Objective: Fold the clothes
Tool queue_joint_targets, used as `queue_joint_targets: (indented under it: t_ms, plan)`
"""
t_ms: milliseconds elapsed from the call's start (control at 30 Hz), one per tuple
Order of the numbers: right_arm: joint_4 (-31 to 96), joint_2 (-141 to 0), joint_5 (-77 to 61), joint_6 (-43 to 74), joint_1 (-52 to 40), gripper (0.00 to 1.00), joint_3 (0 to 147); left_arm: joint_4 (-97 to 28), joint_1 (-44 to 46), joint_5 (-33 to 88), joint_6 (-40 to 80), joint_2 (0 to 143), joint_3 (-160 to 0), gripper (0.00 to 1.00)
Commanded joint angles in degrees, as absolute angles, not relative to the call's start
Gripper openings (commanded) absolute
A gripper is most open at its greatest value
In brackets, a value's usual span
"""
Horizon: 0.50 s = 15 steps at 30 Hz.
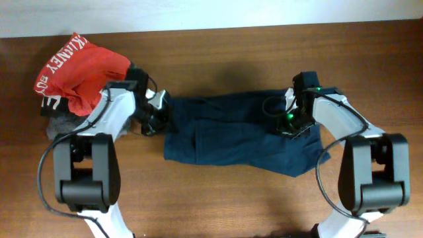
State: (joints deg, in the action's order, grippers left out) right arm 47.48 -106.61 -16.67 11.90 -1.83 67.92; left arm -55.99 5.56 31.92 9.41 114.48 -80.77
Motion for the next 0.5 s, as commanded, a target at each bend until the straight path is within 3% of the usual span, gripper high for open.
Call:
queue_joint_targets:
  t_ms: [0, 467]
  plan:
    - [47.9, -108.3, -16.7, 12.2, -1.9, 0.22, 67.7, -58.0, 5.1, 31.7, 6.3, 109.2, -86.4, 0.00]
    - [47.5, -109.1, -20.8, 9.9, -5.0, 0.22, 67.7, -63.3, 17.5, 29.5, 6.9, 108.0, -101.6, 0.00]
